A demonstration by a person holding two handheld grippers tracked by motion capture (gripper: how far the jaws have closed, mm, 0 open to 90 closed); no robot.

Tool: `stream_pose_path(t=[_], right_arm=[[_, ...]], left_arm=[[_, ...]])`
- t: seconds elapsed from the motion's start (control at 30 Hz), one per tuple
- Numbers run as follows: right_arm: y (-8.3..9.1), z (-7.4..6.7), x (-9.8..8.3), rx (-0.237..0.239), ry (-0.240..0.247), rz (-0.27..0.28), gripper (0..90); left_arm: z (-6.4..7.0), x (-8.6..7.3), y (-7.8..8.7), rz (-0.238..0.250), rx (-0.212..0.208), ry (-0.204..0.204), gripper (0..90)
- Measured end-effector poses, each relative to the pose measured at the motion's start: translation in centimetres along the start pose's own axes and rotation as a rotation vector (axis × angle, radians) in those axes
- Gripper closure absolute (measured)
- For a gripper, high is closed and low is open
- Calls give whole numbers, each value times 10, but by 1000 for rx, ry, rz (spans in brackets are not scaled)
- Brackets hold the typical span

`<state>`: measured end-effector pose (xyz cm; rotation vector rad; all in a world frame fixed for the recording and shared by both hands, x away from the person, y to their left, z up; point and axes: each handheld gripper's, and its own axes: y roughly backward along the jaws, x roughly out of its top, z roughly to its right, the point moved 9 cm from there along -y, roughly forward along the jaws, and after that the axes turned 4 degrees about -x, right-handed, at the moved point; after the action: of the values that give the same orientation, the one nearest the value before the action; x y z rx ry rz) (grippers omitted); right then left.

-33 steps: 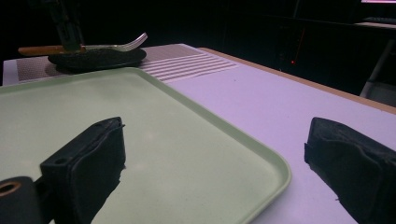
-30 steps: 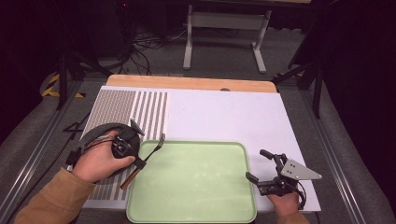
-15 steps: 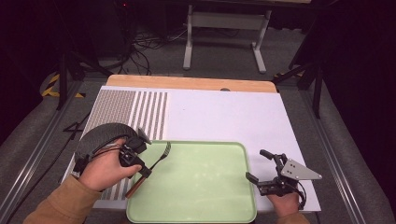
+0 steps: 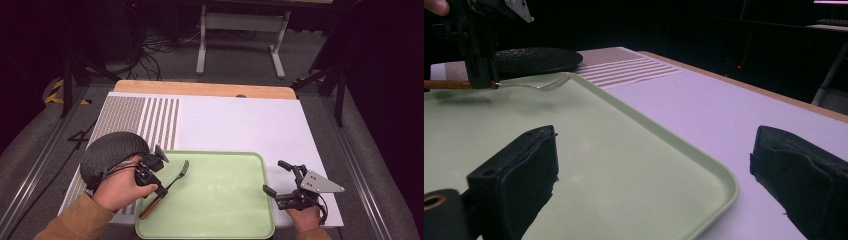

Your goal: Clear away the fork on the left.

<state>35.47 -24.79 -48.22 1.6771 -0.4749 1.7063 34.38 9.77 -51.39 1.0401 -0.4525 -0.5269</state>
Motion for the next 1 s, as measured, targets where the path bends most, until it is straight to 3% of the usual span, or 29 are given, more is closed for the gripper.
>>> stream_pose_path(t=[0.2, 0.27, 0.37, 0.57, 0.73, 0.83, 0.93, 1.0], right_arm=[[0, 0, 0, -1, 3, 0, 57], [0, 0, 0, 1, -1, 2, 57], [1, 0, 0, -1, -4, 1, 57], [1, 0, 0, 0, -5, 1, 57], [1, 0, 1, -1, -6, 4, 57], [1, 0, 1, 0, -7, 4, 57], [1, 0, 1, 0, -7, 4, 57], [1, 0, 1, 1, -10, 6, 57]], left_arm=[[1, 0, -5, -13, -5, -2, 777], [-1, 0, -7, -18, 12, -1, 776], [1, 0, -12, -28, -2, 11, 776], [-3, 0, -17, -41, 32, 20, 776], [-2, 1, -18, -32, 32, 18, 775], [0, 1, -18, -29, 27, -7, 768], [4, 3, -15, -3, 5, -36, 652], [5, 4, -13, 6, 13, -47, 645]])
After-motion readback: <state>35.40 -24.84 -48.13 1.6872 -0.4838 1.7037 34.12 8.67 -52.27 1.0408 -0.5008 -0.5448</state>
